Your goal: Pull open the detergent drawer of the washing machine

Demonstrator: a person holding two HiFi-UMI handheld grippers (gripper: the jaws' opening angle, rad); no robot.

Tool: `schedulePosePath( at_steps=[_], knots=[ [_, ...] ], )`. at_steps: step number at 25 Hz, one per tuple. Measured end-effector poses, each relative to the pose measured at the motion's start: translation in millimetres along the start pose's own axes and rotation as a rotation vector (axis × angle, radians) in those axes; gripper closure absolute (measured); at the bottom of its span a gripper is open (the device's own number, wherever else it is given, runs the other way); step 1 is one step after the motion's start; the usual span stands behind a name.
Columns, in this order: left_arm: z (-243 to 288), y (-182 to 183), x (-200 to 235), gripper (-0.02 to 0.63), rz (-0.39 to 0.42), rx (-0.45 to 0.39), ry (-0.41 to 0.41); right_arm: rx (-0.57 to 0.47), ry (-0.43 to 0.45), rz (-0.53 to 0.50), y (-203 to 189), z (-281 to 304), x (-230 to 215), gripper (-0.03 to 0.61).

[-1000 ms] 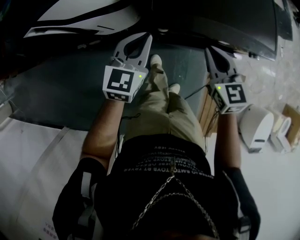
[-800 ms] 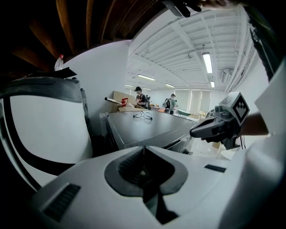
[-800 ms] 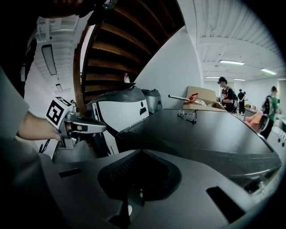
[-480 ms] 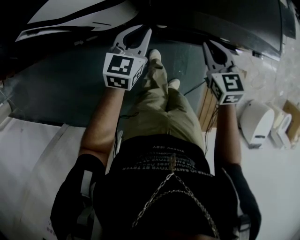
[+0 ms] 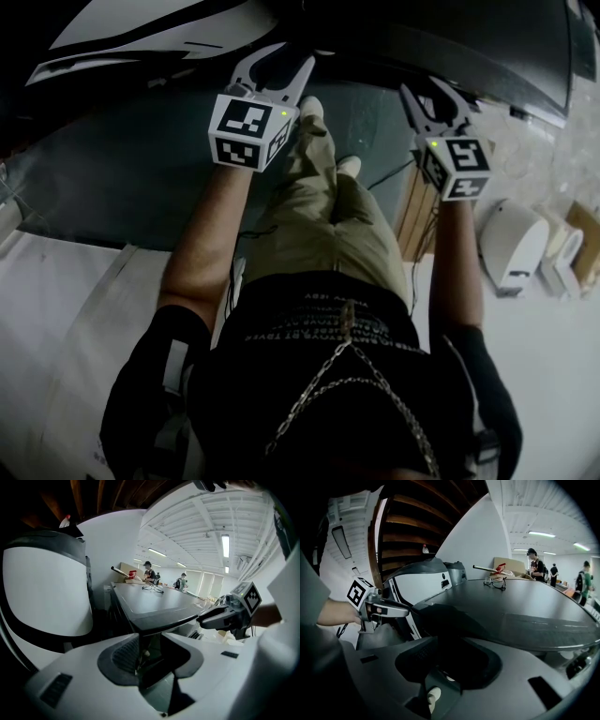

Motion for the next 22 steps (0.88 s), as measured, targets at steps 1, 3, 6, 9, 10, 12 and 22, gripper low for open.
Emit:
schedulePosePath(
  at_steps=[1, 3, 6, 9, 10, 12, 22],
  knots=[
    [2, 0, 0, 0.488, -0.004, 0.004, -0.005, 0.004, -0.003, 0.001, 0, 1, -1, 0.456],
    [5, -2, 2, 0.477, -0.019, 0.014, -0.017, 0.010, -0.003, 0.004, 0, 3, 1, 0.456],
    [6, -4, 3, 0.474, -0.033, 0.012, -0.021, 0.004, 0.003, 0.021, 3, 5, 5, 0.456],
    [6, -4, 4, 0.477, -0.041, 0.009, -0.007, -0.005, 0.008, 0.049, 4, 4, 3, 0.457],
    [6, -3, 4, 0.480, -0.044, 0.010, -0.001, -0.008, 0.007, 0.058, 4, 4, 2, 0.457],
    [6, -3, 3, 0.489, -0.046, 0.016, 0.001, -0.009, -0.001, 0.071, 3, 2, 0, 0.457],
    [-1, -7, 0, 0.492, -0.041, 0.058, -0.022, 0.025, 0.001, 0.112, -8, -3, 1, 0.474]
  ],
)
Point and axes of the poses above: the fingertips, and each gripper's own axes: z forward along the fingers, x to its left, y out of its top, the point moved 7 cm from there along -z, backward along the fingers, and after that the axes turned 8 degrees about x, right-handed, at the moved point
